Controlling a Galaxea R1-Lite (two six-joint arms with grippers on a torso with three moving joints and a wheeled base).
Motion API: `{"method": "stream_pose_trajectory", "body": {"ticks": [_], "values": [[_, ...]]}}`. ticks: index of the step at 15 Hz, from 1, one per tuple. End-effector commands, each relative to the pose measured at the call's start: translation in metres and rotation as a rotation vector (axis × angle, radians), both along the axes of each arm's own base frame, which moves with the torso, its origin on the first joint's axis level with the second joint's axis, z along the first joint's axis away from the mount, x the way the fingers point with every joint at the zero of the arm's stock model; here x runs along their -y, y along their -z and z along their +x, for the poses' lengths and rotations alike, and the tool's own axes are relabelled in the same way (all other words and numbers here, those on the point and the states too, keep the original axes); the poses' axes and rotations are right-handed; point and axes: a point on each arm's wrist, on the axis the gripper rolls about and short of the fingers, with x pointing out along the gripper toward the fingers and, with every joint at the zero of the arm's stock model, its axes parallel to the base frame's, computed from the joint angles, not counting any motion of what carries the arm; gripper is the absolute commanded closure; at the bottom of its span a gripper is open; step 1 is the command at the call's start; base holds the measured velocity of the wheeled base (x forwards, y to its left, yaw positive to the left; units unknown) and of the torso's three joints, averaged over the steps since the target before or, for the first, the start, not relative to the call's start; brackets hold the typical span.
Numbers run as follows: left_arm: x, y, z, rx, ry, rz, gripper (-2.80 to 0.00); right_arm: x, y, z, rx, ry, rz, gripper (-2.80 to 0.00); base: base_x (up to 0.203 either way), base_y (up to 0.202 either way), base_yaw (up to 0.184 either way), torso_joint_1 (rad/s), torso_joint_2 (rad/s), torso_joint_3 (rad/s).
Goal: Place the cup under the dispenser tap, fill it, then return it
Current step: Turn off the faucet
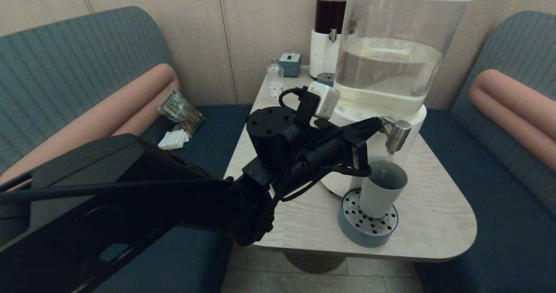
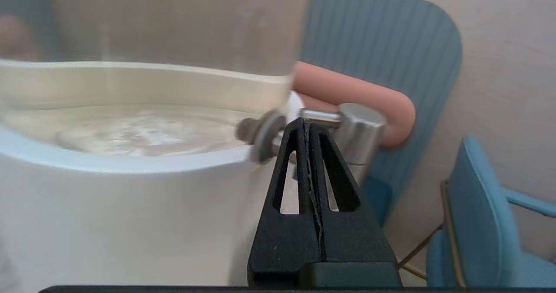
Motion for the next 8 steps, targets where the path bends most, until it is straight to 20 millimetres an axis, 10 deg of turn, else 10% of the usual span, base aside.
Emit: {"method": "stream_pose_trajectory", "body": {"ticks": [1,8], "values": [[0.0030,-0.0032,-0.0061,0.007,0.015,-0.008,0.00,0.0000,0.0008,0.0002,-0.002,-0.001,-0.001,0.00,0.000,0.000,0.000,0.000,0.00,0.000],[0.0061,-0.0045,-0.0023,0.016,0.013,-0.015,0.00,0.0000,0.0009,0.0002,-0.003,-0.003,-0.001,0.00,0.000,0.000,0.000,0.000,0.00,0.000]]}}
